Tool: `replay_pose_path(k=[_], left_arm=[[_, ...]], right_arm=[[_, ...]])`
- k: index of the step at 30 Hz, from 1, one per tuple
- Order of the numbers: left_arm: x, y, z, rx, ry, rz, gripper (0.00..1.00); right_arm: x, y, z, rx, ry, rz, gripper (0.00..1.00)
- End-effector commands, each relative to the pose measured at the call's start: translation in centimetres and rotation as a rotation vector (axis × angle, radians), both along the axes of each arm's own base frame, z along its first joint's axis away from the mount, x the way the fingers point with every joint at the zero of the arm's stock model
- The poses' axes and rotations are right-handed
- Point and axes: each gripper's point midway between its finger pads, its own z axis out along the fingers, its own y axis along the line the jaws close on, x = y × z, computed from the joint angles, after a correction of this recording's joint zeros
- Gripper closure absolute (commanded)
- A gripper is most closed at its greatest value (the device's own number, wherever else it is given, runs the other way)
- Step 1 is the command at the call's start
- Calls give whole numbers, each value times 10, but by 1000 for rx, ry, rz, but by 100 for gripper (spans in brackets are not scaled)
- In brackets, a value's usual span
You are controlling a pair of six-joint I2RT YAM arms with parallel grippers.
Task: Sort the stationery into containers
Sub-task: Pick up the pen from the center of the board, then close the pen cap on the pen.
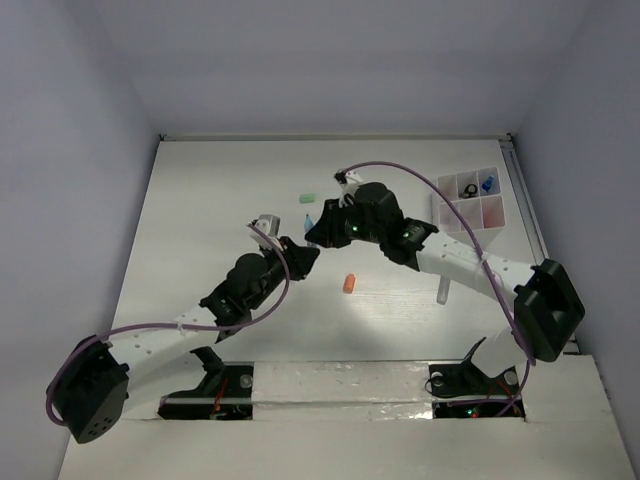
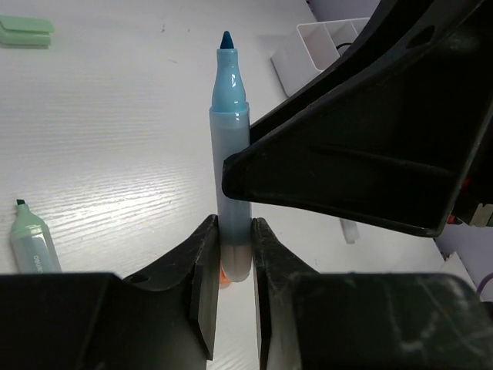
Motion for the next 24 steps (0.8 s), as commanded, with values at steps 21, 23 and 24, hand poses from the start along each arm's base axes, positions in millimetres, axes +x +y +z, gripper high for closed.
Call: replay_pose_path(k=[21,23,24], left_arm=[[-42,104,154,-57,-174,219,100],[-48,114,172,-53,-200,232,100],[-50,117,174,-22,-217,231,100]], right_arm=[[-71,36,-10,1,-54,284,88],[-88,59,-22,-13,-45,344,85],[-89,72,-36,-29,-28,359,82]])
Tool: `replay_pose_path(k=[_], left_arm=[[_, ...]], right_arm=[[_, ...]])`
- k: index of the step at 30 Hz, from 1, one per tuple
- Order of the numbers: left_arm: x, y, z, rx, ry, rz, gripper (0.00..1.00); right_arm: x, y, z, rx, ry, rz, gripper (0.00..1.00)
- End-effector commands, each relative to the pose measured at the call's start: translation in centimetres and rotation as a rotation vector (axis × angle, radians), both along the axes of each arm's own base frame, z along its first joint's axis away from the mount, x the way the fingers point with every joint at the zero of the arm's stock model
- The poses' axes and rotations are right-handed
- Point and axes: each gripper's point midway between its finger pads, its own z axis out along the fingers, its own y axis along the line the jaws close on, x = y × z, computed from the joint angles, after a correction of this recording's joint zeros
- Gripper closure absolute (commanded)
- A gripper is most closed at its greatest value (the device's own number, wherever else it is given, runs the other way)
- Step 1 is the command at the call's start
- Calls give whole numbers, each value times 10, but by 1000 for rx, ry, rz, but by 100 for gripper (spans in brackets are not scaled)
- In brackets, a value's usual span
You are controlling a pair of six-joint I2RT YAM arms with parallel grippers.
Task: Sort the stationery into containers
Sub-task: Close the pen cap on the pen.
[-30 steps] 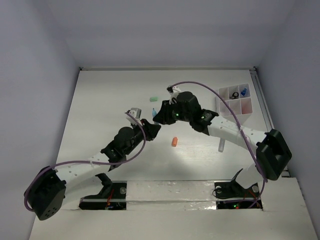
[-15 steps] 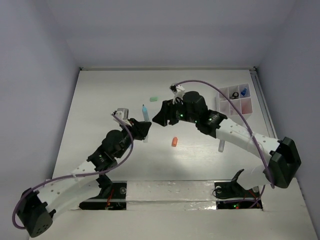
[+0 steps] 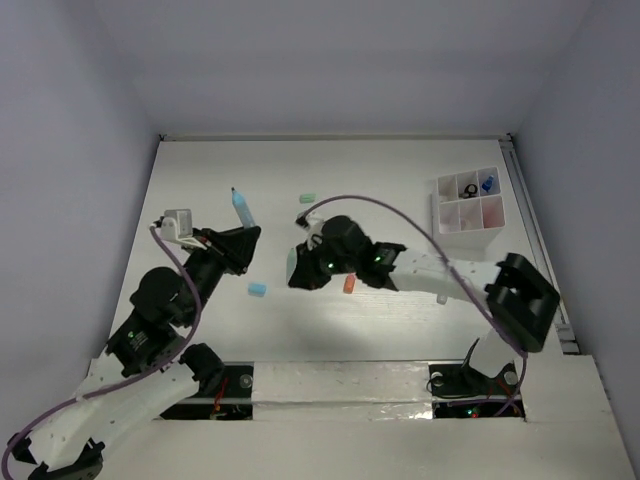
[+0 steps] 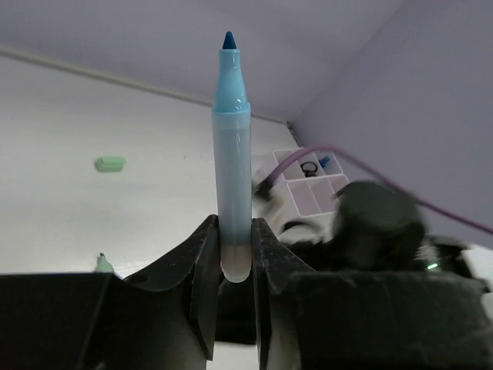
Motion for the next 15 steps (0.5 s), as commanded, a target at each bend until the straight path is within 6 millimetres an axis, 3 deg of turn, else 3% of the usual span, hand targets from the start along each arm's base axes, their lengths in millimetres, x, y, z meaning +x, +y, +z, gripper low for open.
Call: replay_pose_path(k=[1,3,4,6,7,9,10,11,13,15], left_arm=[[-8,24,26,61,-54,54,100],[-7,30,22,113,-41,74,100],[-7,34,26,120,-45,89,100],[-8,37,24,150,-39,99,100],[-8,41,27,160,-44,112,100],[-8,42,25,189,-39,115,100],[-7,45,28,196,-39,127,100],[-6,47,26,214,-37,135,100],[-4,48,22,234,-26,147,100],[-3,47,18,245,-28,146,100]], right_arm=[[-21,48,-4,37,-26,118,79],[-34,69,-7,51,-7,171,65],[-32,75,-29,23,22,177,60],[-45,92,-35,35,48,221,50],[-44,96,-56,6,79,225,45],[-55,106,-70,-20,111,248,41],[-53,112,-70,-19,114,247,40],[-52,113,-87,-48,138,242,35],[-50,120,-91,-44,158,238,31],[-47,123,-109,-71,172,222,29]])
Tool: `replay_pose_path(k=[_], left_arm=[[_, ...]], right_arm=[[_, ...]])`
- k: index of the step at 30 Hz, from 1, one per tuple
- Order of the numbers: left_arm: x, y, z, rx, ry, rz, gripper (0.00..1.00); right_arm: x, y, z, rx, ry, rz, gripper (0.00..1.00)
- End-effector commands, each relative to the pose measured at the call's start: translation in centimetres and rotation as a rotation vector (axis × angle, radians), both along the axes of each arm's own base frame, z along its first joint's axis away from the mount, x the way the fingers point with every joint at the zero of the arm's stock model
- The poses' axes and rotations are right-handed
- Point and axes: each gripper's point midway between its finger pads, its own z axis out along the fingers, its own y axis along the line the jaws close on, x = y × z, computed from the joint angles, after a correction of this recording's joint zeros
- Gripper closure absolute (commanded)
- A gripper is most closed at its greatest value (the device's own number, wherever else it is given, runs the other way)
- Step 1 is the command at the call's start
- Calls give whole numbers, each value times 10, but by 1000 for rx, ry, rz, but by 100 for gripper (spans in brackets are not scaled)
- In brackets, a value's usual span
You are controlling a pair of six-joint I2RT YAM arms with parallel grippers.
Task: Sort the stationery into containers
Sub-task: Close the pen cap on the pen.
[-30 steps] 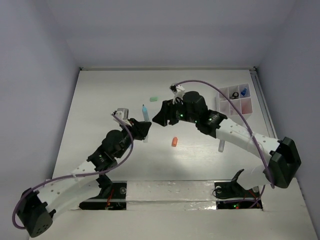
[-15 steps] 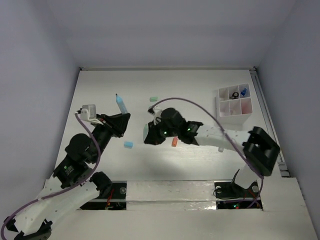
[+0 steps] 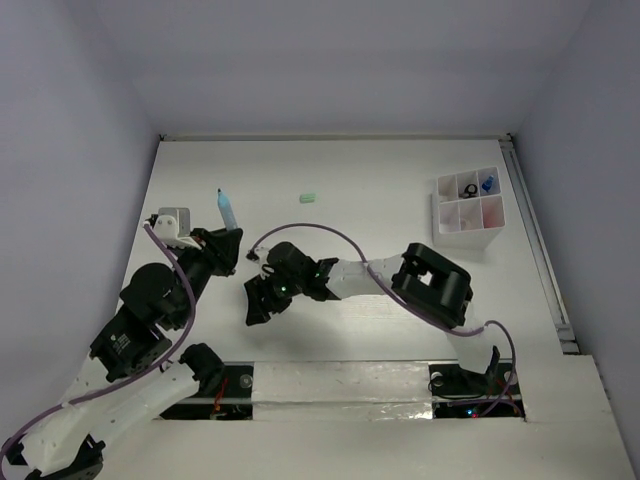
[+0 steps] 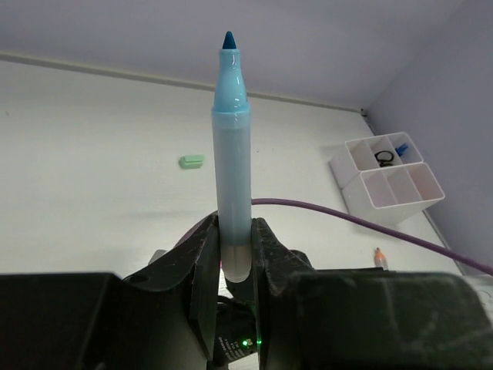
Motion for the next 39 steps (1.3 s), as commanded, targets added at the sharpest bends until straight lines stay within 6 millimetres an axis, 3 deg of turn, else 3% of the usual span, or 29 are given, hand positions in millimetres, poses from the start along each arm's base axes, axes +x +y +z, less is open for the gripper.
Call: replay_pose_path(k=[1,5,16,21,24,30,39], left_arm=[[4,5,5,39,-22,30,100],[8,4,-4,59,-16,34,100],[10,6,-12,71,-19,51,100],[9,6,-13,67,-21,51,100],[10,5,-15,70,-16,45,100],[10,7,-15,66,-22,53,100],[8,3,-11,47,-34,27,100]], right_arm=[[8,23,9,55,-4,-8,29],[20,25,-11,-11,-17,-63,29],[46,11,-11,-129,-97,-189,26],[54,13,-17,-154,-120,-211,23],[71,9,-15,-171,-145,-244,22],[78,13,-20,-208,-170,-234,22],[92,6,-39,-319,-219,-251,22]])
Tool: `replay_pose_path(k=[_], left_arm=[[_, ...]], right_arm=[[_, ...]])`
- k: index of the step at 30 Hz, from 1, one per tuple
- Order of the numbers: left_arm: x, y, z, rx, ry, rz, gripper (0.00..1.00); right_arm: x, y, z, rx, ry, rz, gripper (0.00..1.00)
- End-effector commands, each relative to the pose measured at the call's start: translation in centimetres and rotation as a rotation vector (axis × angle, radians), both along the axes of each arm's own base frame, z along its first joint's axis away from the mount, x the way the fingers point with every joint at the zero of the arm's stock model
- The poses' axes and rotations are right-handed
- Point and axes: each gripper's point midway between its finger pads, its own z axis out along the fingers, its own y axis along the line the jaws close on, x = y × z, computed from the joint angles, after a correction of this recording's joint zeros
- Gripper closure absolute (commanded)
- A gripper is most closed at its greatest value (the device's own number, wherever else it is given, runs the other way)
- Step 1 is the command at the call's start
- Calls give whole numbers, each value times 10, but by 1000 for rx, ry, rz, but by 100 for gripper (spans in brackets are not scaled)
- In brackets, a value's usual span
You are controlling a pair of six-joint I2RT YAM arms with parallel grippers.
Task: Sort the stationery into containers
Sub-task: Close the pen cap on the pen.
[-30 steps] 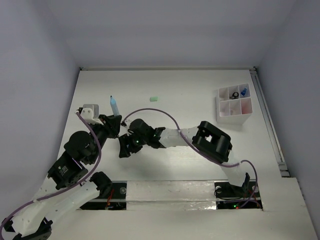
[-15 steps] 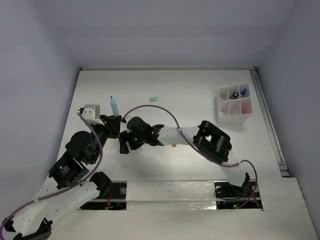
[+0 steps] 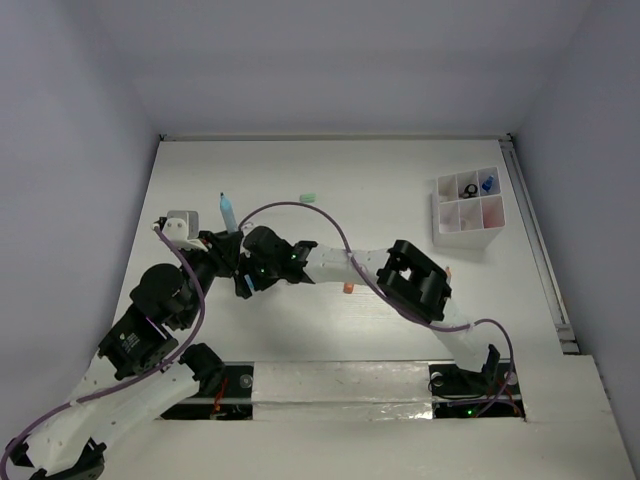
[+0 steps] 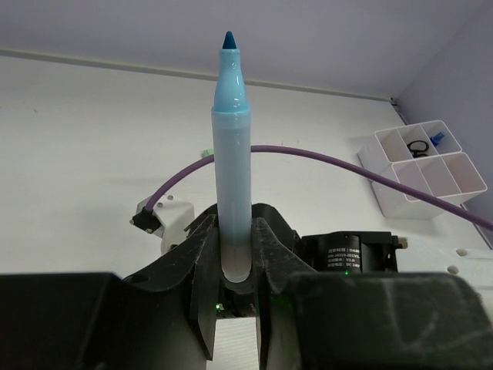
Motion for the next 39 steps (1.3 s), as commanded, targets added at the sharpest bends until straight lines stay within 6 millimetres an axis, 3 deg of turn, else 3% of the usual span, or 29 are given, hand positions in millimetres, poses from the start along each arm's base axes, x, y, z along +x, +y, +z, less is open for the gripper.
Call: replay_pose_path(k=[1,13,18,22,28,34,37,39], left_arm=[[1,-1,13,-38,-46,-7,100],[2,-1,14,-38,-56,-17,100],[2,-1,18,-43,-69,-21,100],[2,5,21,-46,-76,5,100],[2,22,31,-42,-81,83,100],[2,9,32,-55,-68,24,100],[1,5,33,-75,-66,8,100],[3,1,27,-76,-54,-1,100]], right_arm=[[8,-17,-30,-138,-10,-20,22],[19,-17,-48,-238,-74,-10,30],[31,-32,-57,-343,-137,-13,31],[32,-35,-62,-395,-171,6,38],[16,-36,-84,-454,-174,42,43],[10,-35,-86,-465,-171,64,69],[16,-26,-66,-401,-200,25,84],[23,-14,-36,-281,-183,-6,91]])
